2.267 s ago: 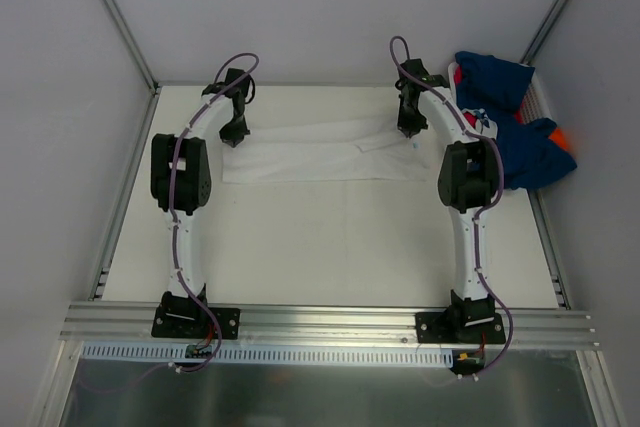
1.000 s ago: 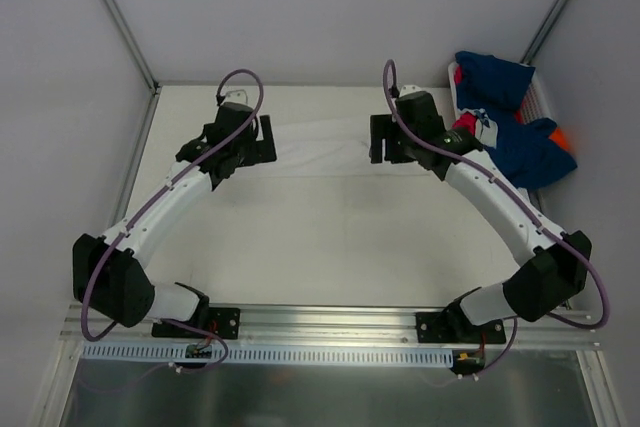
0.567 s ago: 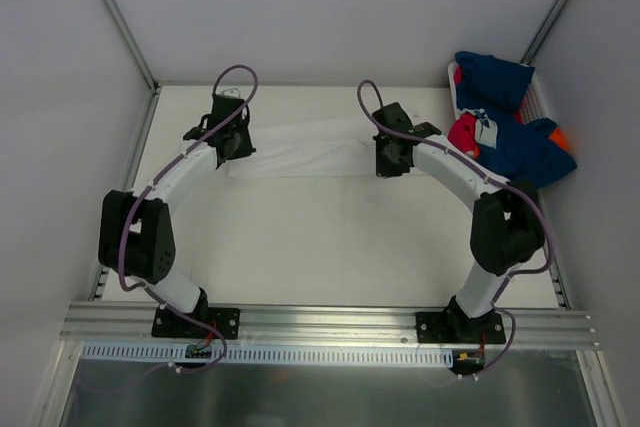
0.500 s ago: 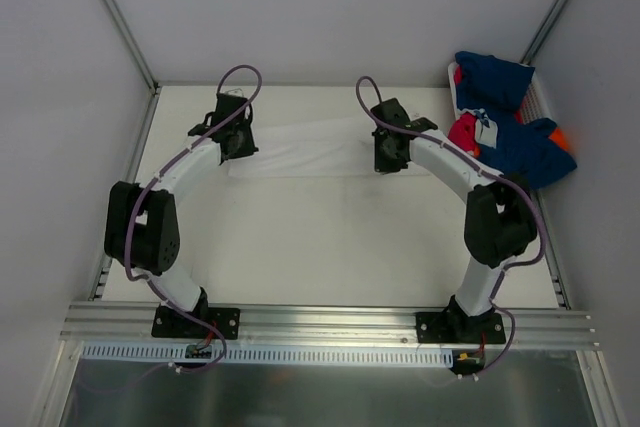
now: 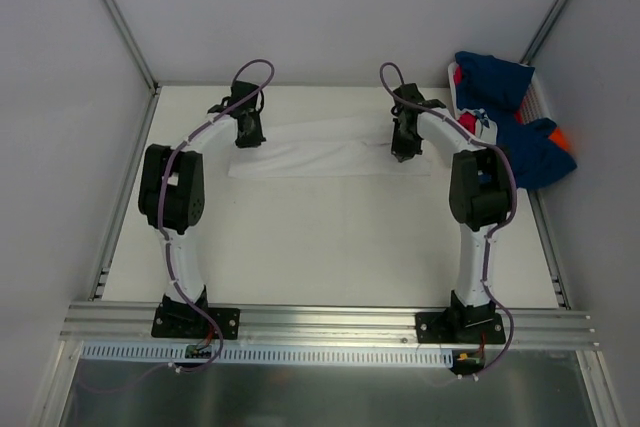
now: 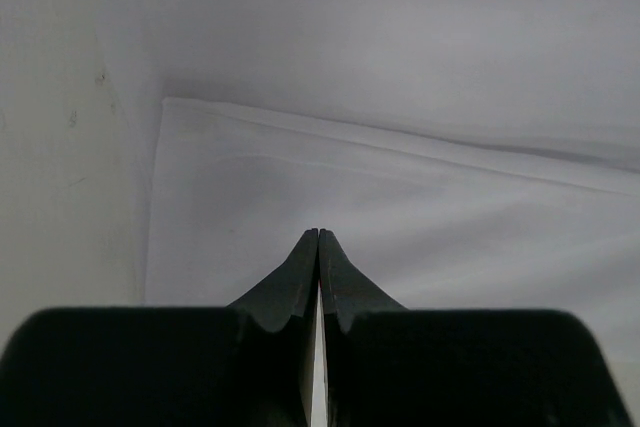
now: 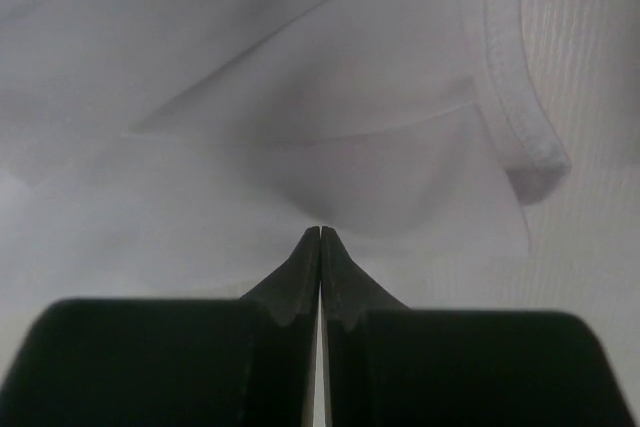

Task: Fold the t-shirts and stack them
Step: Rotate the tshirt 90 degrees

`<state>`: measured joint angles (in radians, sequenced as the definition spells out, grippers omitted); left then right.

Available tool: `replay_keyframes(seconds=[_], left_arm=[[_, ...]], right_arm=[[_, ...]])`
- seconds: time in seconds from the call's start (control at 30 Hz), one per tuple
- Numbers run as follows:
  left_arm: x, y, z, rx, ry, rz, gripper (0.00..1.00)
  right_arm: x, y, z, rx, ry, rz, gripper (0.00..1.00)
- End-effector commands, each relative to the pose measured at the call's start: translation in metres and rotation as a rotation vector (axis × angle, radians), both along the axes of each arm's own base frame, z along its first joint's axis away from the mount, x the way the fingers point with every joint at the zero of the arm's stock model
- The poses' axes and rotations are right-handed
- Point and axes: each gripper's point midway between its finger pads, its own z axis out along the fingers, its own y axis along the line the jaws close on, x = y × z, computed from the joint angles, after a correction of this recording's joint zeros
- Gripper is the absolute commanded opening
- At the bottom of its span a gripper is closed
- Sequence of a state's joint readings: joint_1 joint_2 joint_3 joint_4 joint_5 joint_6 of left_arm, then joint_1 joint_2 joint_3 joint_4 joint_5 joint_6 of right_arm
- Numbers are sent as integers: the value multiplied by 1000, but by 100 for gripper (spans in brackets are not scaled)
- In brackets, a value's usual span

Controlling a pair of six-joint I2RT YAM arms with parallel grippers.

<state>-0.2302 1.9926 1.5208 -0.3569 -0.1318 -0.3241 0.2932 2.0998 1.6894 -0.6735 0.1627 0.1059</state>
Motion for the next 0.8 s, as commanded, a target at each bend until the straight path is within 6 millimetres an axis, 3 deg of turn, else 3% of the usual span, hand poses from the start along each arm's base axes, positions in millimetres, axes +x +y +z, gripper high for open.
replay_keyframes(seconds=[0.0,0.4,0.6,0.77], left_arm=[[4,13,-1,49,35,10,0],[-11,35,-35,117,189,86,0],[-39,39,-48,114,279,133,0],[-74,43,-56,98,336,189,0]], right_arm=[[13,-6,6,5,12,1,1],[49,-10,-10,22,52,-11,1],[52,-10,-21,32,68,-12,0],[59,-8,-22,49,61,-12,1]])
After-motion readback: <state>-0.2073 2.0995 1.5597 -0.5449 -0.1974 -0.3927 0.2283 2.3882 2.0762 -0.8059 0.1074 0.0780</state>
